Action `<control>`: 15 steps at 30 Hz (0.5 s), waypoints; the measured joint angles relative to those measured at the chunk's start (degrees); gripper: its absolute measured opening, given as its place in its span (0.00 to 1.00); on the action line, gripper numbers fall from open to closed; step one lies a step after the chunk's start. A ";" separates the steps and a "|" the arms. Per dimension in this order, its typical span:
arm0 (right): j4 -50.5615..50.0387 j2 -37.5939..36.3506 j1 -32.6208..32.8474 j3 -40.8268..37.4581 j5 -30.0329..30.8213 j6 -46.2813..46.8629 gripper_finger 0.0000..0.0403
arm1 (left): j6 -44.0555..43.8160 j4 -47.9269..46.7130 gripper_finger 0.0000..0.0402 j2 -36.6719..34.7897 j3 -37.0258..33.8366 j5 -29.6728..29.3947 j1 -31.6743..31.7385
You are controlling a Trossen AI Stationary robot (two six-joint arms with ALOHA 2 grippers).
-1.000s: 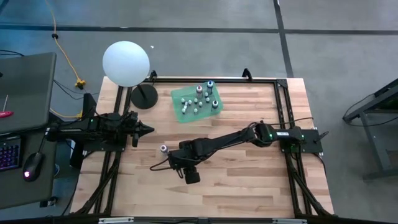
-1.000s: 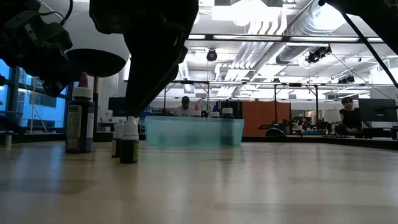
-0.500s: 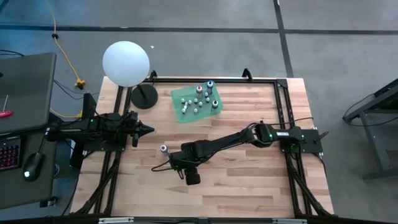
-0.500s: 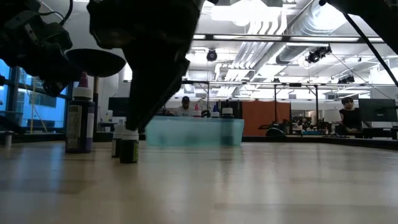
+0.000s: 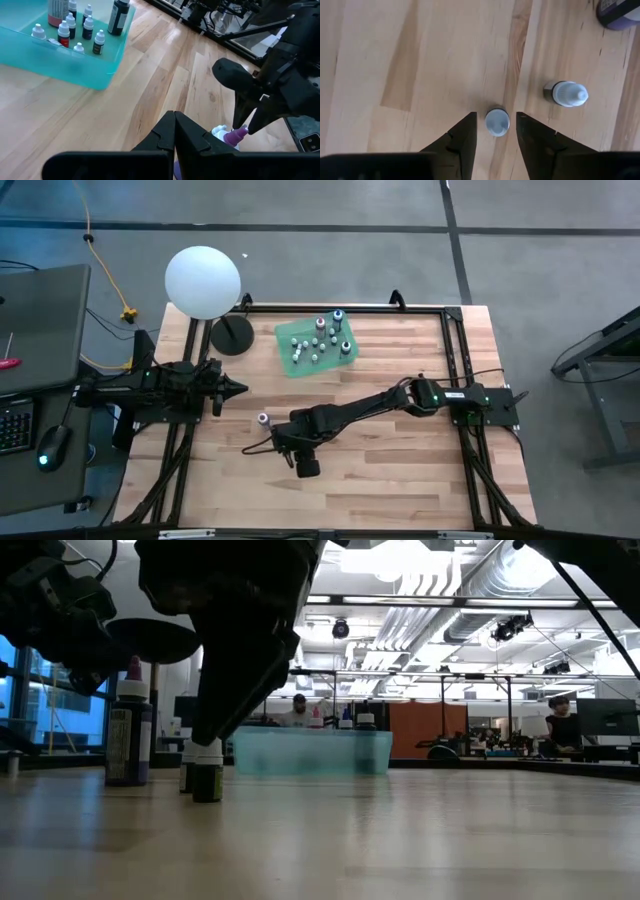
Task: Pick & Place food coloring
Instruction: Put the small green dye bottle in the green bin
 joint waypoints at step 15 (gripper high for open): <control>0.50 0.00 0.00 -0.04 -0.44 0.00 0.18 | 0.00 0.00 0.00 0.00 0.00 0.01 0.00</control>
